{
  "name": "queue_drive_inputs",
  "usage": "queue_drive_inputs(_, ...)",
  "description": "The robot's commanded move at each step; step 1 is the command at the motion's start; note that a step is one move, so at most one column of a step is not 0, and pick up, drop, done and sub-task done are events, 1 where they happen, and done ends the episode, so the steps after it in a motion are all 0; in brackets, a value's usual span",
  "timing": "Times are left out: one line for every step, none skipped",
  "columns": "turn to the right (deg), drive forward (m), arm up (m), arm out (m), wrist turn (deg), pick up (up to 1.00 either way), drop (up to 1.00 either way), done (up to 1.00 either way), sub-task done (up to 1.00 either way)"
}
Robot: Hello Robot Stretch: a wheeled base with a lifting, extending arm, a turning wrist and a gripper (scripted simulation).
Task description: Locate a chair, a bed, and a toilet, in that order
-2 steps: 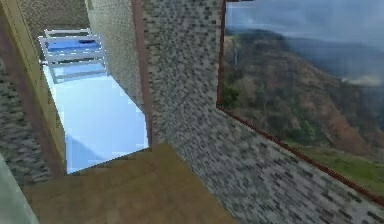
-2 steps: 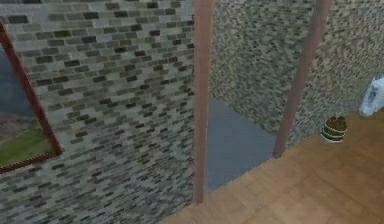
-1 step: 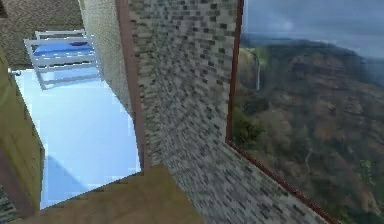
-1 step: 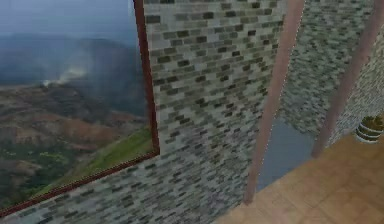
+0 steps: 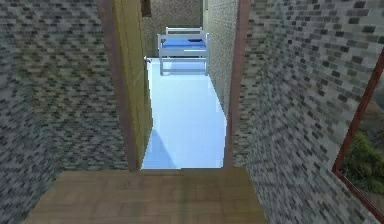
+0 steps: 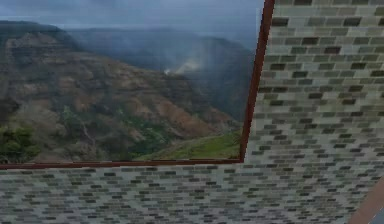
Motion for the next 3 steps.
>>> queue_drive_inputs(0.0, 1.0, 0.0, 0.0, 0.0, 0.0, 0.0, 0.0, 0.0)
queue_drive_inputs(-3.0, 0.0, 0.0, 0.0, 0.0, 0.0, 0.0, 0.0, 0.0)
queue_drive_inputs(-15.0, 0.0, 0.0, 0.0, 0.0, 0.0, 0.0, 0.0, 0.0)
